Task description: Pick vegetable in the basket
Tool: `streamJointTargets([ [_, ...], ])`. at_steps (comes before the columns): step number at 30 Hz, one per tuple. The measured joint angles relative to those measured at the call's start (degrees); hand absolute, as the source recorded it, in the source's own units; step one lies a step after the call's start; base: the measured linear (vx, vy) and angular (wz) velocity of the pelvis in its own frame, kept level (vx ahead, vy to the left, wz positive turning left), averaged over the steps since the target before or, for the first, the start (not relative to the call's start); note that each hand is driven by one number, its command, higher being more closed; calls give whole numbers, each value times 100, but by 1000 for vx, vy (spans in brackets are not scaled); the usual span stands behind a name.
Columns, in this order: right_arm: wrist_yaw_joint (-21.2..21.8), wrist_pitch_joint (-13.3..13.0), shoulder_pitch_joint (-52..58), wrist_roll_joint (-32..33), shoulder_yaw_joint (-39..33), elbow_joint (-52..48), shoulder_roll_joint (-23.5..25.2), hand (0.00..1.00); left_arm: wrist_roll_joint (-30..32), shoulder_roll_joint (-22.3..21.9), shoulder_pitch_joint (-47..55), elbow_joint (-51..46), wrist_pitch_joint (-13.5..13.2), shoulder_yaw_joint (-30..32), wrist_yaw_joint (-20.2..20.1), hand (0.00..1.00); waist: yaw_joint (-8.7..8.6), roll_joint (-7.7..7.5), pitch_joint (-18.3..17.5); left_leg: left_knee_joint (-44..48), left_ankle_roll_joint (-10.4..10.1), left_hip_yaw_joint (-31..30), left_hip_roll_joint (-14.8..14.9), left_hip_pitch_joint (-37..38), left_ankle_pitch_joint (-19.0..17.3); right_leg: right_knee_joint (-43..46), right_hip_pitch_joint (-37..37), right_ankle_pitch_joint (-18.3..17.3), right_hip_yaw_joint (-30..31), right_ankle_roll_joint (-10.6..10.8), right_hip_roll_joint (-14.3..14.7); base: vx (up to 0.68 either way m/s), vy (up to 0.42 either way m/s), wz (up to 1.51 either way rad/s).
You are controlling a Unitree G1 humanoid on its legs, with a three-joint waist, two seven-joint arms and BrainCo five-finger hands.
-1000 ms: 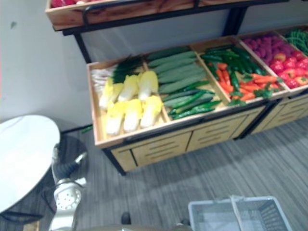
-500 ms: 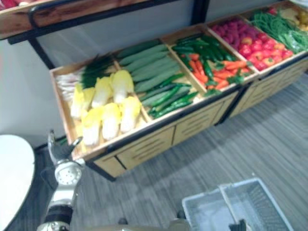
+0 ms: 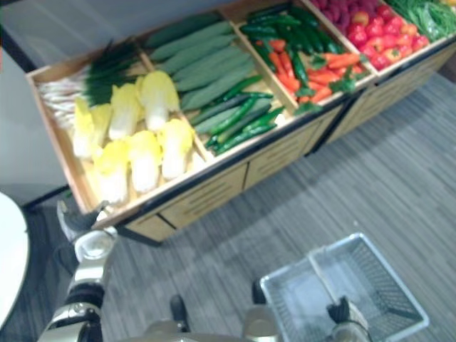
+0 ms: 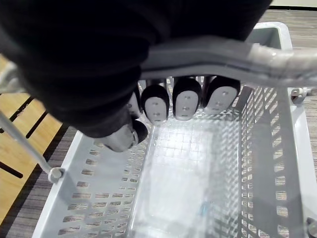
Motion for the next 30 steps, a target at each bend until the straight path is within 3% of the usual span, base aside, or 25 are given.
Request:
streamJointTargets([
  [9, -68, -149, -298, 43, 259, -31, -8, 100, 10, 182, -331, -1, 112, 25, 264, 0, -63, -66, 242, 33, -1, 263, -10, -54, 1, 276, -355, -1, 162, -1, -12, -1, 0, -15],
  [23, -199, -153, -359, 73, 373, -27, 8, 100, 60, 205, -425, -334, 109, -189, 264, 0, -99, -195, 385, 75, -1, 425, 6, -119, -2, 469, -602, -31, 312, -47, 8, -26, -6, -6],
  [30, -214, -202, -446, 68, 379, -20, 8, 100, 64, 223, -728, 293, 188, 54, 264, 0, -97, -223, 472, 62, -2, 571, 11, -104, -1, 511, -699, -21, 451, -37, 41, 41, -4, -10],
])
